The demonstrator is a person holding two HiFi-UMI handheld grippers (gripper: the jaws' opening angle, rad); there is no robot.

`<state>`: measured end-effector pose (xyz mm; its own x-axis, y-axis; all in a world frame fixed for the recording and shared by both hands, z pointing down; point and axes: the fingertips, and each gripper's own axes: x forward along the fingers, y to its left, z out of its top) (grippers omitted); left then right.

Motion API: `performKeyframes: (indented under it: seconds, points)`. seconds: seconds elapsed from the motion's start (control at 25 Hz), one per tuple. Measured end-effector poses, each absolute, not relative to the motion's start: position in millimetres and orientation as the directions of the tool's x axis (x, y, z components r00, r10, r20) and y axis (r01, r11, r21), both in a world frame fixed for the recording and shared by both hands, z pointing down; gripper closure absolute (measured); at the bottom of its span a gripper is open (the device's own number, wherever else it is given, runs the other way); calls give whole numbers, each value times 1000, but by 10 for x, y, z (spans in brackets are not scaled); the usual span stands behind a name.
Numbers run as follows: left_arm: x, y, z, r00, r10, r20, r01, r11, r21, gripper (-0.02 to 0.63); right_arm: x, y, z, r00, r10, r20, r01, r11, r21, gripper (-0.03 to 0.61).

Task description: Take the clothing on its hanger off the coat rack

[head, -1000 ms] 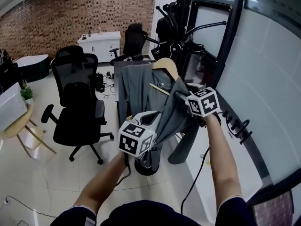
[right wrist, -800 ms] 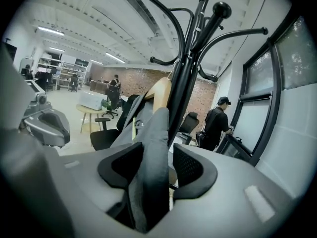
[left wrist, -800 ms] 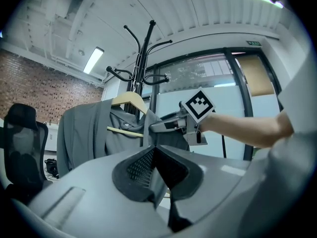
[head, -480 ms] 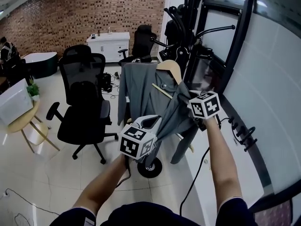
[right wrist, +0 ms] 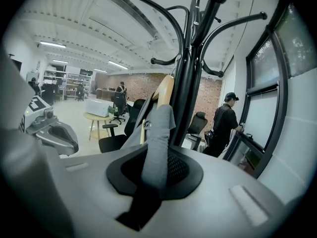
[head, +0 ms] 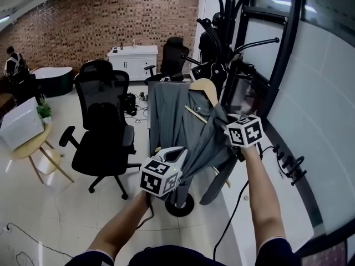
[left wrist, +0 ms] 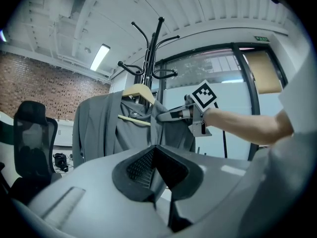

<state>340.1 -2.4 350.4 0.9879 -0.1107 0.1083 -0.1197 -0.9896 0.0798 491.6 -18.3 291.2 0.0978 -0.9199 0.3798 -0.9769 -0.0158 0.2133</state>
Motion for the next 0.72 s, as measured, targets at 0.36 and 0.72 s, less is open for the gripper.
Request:
performKeyframes:
  seconds: [0.36, 0.72]
  points:
    - [3269, -123, 3413, 987, -135, 87, -141, -987, 73, 601, 4996, -191, 2478, 135, -914, 381, -952, -13, 307, 537]
    - [3211, -86, 3334, 987, -144, 71, -148, -986, 70, 601, 4877, -255, 1995, 95, -924, 370, -931, 49, 362, 537]
